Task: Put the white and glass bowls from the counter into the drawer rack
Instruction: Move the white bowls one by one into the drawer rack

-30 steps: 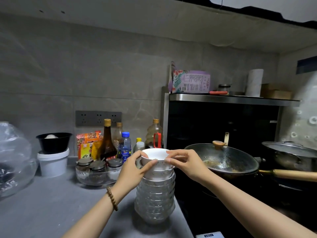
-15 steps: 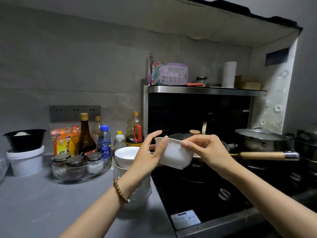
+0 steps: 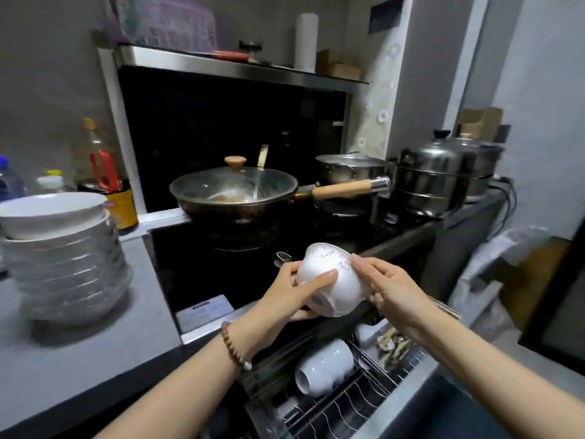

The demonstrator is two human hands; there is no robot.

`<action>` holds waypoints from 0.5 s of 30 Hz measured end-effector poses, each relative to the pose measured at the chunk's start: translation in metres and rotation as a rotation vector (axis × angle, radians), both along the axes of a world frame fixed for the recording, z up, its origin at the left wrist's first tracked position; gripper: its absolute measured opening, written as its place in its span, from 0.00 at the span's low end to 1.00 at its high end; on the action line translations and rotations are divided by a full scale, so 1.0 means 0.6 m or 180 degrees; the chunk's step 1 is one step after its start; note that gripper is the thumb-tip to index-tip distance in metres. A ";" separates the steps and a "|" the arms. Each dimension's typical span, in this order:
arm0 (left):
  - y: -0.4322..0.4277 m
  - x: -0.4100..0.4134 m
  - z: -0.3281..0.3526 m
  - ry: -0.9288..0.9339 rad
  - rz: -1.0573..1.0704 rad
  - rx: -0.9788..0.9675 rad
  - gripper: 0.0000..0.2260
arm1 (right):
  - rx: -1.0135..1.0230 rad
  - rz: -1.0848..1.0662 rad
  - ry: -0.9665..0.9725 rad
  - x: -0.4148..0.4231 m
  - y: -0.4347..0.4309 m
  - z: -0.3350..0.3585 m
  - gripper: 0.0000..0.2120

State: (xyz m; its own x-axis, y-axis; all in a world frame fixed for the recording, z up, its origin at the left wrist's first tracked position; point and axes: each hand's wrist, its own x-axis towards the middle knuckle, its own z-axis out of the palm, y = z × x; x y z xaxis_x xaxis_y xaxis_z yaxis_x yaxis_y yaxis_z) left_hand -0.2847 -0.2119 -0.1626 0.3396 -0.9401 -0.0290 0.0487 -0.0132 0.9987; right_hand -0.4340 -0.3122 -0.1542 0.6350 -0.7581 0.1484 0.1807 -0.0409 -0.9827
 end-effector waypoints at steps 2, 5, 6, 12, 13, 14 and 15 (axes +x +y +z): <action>-0.018 -0.026 -0.046 0.0161 -0.0099 0.0224 0.37 | 0.0167 -0.0079 0.0294 -0.031 -0.016 -0.048 0.20; -0.042 -0.049 -0.118 0.0286 -0.0109 0.0507 0.34 | 0.0518 -0.0124 0.0549 -0.056 -0.032 -0.119 0.18; -0.050 -0.052 -0.141 0.0334 -0.0095 0.0584 0.33 | 0.0633 -0.0136 0.0592 -0.058 -0.038 -0.141 0.17; -0.074 -0.023 -0.266 0.0509 0.0026 0.1012 0.32 | 0.0891 0.0009 0.1097 -0.039 -0.066 -0.253 0.16; -0.077 -0.014 -0.285 0.0519 0.0089 0.1110 0.33 | 0.0938 0.0037 0.1173 -0.031 -0.072 -0.268 0.12; -0.079 -0.004 -0.303 0.0509 0.0126 0.1206 0.34 | 0.0981 0.0076 0.1250 -0.023 -0.078 -0.282 0.07; -0.081 0.006 -0.322 0.0500 0.0152 0.1286 0.33 | 0.1005 0.0138 0.1326 -0.015 -0.084 -0.295 0.03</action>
